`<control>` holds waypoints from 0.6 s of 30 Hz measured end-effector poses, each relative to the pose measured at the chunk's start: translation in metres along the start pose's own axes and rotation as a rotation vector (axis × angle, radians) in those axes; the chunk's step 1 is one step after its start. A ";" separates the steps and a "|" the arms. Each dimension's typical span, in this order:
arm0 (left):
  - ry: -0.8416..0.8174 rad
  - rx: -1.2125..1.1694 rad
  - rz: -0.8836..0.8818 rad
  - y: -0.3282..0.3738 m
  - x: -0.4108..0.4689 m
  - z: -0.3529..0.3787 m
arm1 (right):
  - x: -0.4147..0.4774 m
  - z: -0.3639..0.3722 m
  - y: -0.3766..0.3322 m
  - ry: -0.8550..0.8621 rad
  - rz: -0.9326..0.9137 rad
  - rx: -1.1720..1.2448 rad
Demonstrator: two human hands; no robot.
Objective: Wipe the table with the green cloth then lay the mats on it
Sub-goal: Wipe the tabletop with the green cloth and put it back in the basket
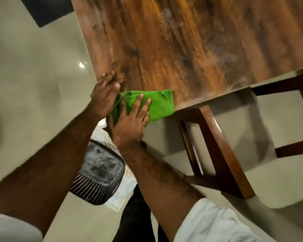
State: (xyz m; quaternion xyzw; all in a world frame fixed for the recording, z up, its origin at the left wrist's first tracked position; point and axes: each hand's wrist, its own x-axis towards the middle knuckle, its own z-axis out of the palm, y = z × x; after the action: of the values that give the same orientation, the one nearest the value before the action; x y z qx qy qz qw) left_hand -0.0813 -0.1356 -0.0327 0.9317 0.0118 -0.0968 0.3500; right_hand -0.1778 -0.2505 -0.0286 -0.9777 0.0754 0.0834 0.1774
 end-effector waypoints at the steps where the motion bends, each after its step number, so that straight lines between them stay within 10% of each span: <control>1: -0.001 -0.028 -0.004 0.000 -0.001 0.000 | -0.006 0.004 -0.001 -0.003 -0.043 -0.013; 6: 0.040 0.046 0.101 -0.003 -0.009 0.001 | 0.003 -0.004 0.034 0.030 -0.095 -0.063; 18: 0.090 0.342 0.233 -0.017 -0.011 0.010 | 0.175 -0.076 0.172 0.234 0.484 -0.084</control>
State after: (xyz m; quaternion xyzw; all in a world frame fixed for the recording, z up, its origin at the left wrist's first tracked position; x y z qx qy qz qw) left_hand -0.0958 -0.1284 -0.0491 0.9759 -0.0970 -0.0144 0.1947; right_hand -0.0276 -0.4575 -0.0486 -0.9406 0.3236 0.0130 0.1018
